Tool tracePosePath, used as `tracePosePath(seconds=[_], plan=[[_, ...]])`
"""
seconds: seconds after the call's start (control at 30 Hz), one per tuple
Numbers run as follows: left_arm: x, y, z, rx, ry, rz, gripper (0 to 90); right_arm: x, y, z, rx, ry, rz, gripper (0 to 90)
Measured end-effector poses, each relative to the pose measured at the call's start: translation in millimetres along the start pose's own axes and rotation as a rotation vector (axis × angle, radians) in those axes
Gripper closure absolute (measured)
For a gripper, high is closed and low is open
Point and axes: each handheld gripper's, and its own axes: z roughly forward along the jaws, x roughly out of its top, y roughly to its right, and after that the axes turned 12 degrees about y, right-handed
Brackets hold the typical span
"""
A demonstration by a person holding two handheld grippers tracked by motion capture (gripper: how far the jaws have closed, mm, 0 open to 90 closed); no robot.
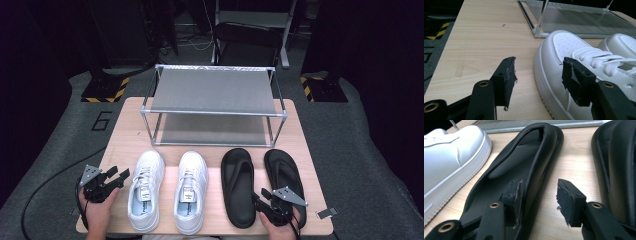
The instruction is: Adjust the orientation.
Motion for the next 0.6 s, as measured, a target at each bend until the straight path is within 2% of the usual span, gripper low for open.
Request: tracePosePath(seconds=[0.17,0.27,0.3,0.33,0.4,0.47,0.6], plan=[[-1.1,-1.2,-0.4,0.001,0.001,-0.003,43.4,-1.5,1.1,2.8,0.025,-0.014,0.042,63.7],[-1.7,-1.8,0.0,0.003,-0.001,-0.004,43.4,-2.4,0.9,6.4,0.032,-0.025,0.053,65.2],[-2.7,-1.4,1.1,0.011,0.016,-0.006,43.4,-2.5,1.1,7.6,0.034,-0.031,0.054,65.2],[-2.0,-2.1,0.3,0.005,-0.001,-0.005,43.4,-2.8,1.1,9.3,0.038,-0.031,0.059,65.3],[-2.2,-2.2,0.3,0.007,0.000,-0.007,43.4,-2.6,1.1,11.4,0.037,-0.038,0.074,67.2],[-2.5,-2.5,0.2,0.011,0.001,-0.006,43.4,-2.5,1.5,13.9,0.050,-0.040,0.066,71.5],[-3.0,-3.0,0.1,0.018,0.005,-0.011,43.4,-1.5,-0.7,16.1,0.048,-0.039,0.041,74.0]])
